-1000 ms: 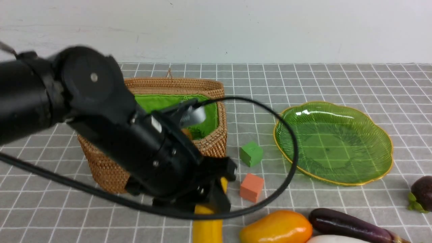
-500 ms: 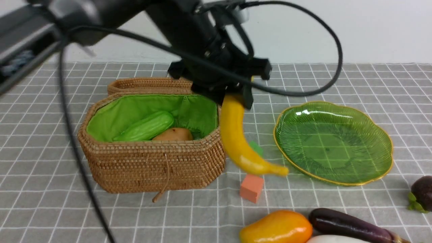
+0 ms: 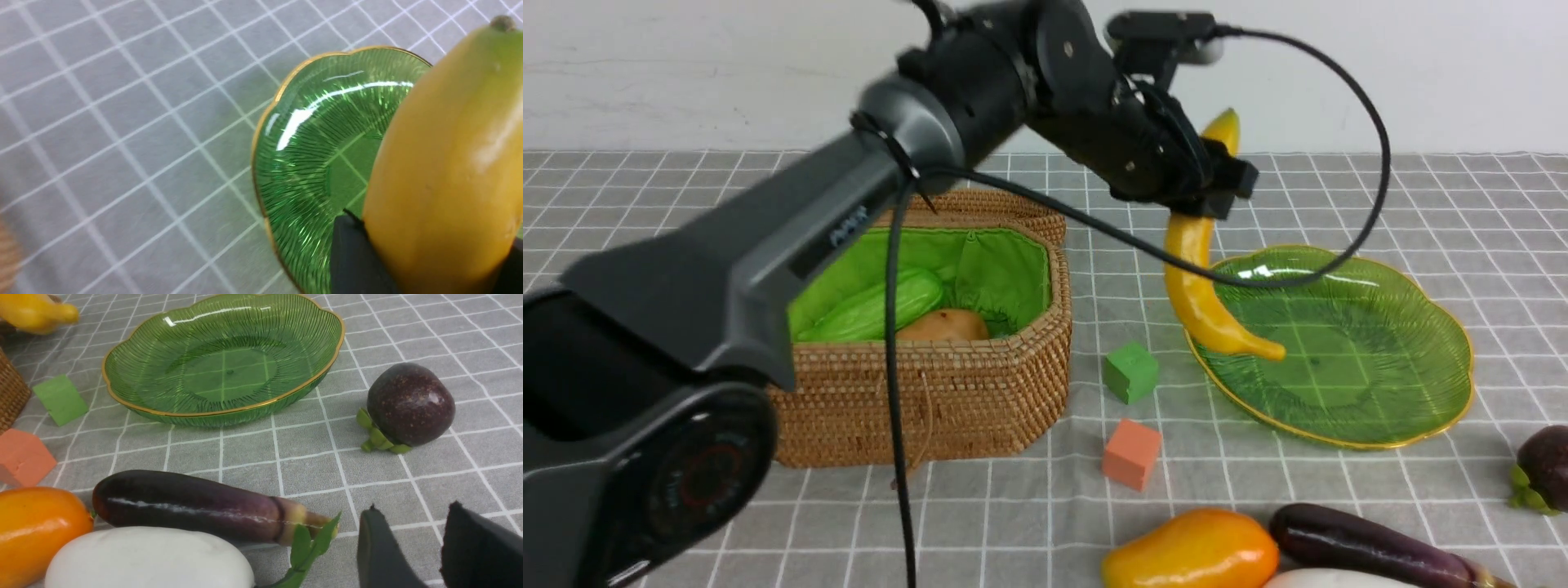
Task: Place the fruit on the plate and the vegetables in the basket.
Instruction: Use the left arm to grab a banana and put it into the right plate
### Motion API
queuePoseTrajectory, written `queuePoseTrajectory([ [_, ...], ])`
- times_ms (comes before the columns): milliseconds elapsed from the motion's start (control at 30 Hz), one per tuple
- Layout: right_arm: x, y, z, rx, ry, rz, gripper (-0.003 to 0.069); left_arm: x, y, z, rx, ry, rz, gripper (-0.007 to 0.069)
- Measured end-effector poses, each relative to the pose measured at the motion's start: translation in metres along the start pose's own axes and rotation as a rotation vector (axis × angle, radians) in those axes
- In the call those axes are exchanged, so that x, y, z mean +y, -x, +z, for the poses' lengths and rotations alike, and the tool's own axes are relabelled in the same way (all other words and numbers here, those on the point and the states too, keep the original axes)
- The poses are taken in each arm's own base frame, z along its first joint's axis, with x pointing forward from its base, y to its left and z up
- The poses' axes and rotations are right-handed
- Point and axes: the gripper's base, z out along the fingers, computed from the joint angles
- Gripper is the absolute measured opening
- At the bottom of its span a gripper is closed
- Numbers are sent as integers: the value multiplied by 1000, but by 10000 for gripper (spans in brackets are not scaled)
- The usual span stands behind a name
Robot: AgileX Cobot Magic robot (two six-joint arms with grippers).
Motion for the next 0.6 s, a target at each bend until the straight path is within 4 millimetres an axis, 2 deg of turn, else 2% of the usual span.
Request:
queuePoseTrajectory([
  [33, 0, 0, 0, 0, 0, 0, 240, 2, -7, 12, 10, -16, -9, 307],
  [167, 0, 0, 0, 0, 0, 0, 240, 6, -16, 30, 1, -19, -12, 307],
  [400, 0, 0, 0, 0, 0, 0, 240, -7, -28, 62, -56, -65, -75, 307],
  [600, 0, 0, 0, 0, 0, 0, 240, -7, -29, 66, -78, -69, -172, 307],
])
